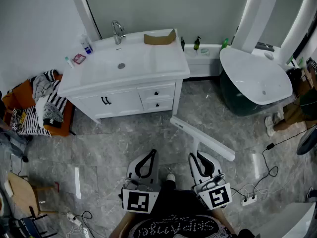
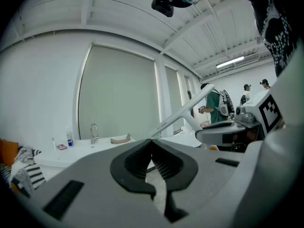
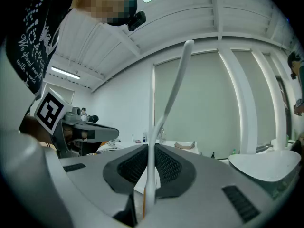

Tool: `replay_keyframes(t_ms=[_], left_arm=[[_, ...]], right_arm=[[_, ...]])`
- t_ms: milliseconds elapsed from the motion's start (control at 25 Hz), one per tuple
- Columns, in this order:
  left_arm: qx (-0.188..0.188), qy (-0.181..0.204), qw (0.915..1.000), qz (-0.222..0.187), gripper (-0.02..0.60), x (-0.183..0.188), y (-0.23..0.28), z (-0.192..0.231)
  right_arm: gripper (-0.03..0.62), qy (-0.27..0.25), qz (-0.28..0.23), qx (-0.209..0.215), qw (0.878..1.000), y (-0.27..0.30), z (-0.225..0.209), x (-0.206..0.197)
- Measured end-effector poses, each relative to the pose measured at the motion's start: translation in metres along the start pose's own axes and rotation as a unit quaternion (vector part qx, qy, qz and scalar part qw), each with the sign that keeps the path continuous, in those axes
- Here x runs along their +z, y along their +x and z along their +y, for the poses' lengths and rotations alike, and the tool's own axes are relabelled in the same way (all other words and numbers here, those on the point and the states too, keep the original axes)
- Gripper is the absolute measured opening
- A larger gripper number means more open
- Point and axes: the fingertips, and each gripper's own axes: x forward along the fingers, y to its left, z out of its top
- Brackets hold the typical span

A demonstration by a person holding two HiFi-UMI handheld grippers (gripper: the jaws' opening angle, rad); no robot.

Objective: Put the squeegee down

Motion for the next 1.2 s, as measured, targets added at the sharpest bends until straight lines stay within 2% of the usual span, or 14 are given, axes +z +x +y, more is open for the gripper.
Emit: replay_keyframes(t_ms=[240, 720, 920, 1200], left_arm=[[0.011, -0.004, 0.9999, 0.004, 0.005, 0.0, 0.0, -0.004], [0.02, 0.001, 0.9997, 0.014, 0.005, -0.008, 0.008, -0.006], [0.014, -0.004, 0.9997, 0.02, 0.005, -0.016, 0.024, 0.008], [-0.004, -0.016, 0.9997, 0.02, 0.005, -0.017, 0.069, 0.05]], right_arm=[[0.055, -0.019, -0.002, 0.008, 1.0, -0.005, -0.007, 0.002], [0.055, 0.008, 0.007, 0.027, 1.0, -0.002, -0.011, -0.01], [0.056, 0.054, -0.002, 0.072, 0.996, 0.017, -0.009, -0.014], [0.055, 0.124, 0.013, 0.055, 0.991, 0.078, -0.035, -0.016]])
